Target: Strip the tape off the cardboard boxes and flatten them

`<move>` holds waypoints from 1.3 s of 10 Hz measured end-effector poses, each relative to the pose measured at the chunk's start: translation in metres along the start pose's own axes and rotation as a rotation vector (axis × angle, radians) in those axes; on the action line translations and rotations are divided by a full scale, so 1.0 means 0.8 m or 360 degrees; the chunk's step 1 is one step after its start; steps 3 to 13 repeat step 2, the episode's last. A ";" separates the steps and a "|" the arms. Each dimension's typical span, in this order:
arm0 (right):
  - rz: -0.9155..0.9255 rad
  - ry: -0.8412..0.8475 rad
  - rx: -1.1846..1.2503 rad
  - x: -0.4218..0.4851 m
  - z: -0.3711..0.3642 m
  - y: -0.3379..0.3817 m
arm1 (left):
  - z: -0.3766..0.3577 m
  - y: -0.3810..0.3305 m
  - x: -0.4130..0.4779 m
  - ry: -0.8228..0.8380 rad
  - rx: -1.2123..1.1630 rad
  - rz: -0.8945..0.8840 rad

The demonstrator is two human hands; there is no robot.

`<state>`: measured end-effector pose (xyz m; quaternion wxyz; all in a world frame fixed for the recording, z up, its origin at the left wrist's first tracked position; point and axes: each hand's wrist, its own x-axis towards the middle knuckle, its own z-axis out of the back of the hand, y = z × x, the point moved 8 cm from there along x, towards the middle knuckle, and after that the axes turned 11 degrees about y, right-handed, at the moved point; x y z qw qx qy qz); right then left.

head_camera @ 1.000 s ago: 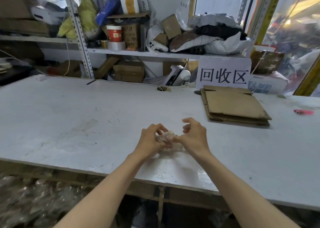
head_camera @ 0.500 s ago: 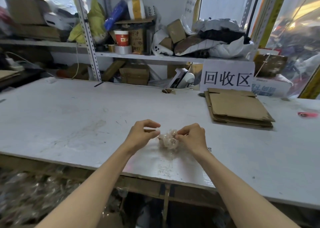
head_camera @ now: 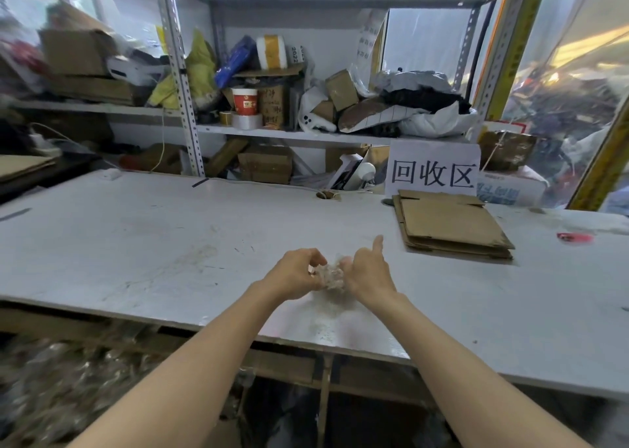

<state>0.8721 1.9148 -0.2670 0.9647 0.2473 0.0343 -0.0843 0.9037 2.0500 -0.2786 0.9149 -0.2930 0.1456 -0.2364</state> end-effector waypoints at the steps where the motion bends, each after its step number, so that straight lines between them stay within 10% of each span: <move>1: -0.0118 0.0028 0.0160 -0.002 0.006 -0.017 | -0.002 0.001 -0.004 0.0036 0.0094 0.0024; 13: -0.0008 0.0006 0.0066 -0.009 0.034 -0.019 | 0.023 -0.009 -0.007 -0.0152 0.0093 0.0027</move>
